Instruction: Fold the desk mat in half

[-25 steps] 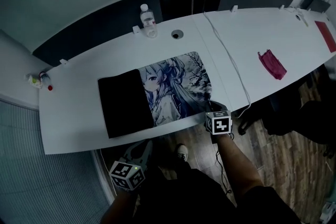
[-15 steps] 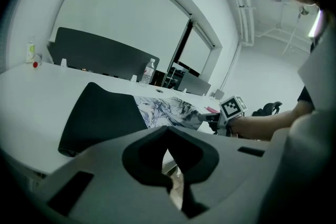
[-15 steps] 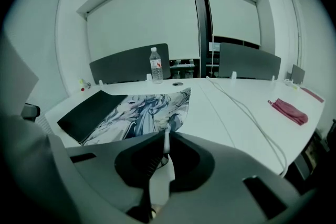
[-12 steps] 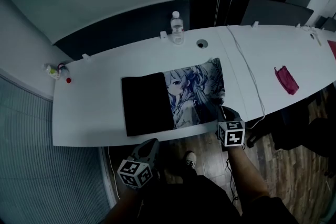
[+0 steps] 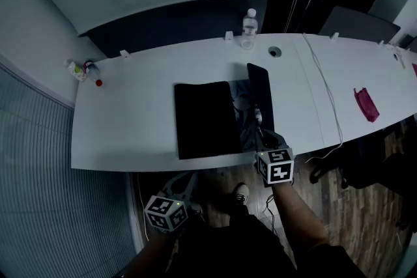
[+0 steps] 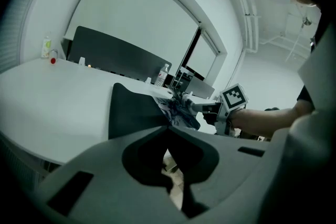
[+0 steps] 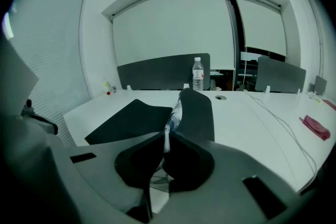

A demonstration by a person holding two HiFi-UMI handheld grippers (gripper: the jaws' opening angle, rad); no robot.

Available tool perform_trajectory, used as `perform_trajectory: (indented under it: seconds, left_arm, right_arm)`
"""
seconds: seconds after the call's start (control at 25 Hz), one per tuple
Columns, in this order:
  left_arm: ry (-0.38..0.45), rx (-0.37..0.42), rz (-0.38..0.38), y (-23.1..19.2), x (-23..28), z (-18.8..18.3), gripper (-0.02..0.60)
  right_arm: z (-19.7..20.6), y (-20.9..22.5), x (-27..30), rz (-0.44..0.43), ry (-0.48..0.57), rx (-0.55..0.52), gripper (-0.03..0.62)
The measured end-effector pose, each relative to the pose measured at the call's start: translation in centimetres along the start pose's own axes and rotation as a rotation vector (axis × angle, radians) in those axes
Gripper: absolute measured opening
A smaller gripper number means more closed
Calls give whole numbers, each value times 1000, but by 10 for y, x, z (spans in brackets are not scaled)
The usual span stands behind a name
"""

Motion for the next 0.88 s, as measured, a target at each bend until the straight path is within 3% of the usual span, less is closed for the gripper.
perform_trajectory:
  seconds: [0.4,0.88]
  left_arm:
    - [9,-64,-64,-55,-38,15,6]
    - [4,-105,-93,-98,-59,25,6]
  right_arm:
    - [14,-78,66,-114,-97,-37,37]
    - [23,-128,106,-170,-146,-54,37]
Point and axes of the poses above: the fingertips, and each gripper's own axes: x forward along the fingers, y to its right, z out of its underside, the point moved 3 cm from there along -x, backward along the fingers, and after that the axes turned 15 degrees about -z, right-handed, at the moved point
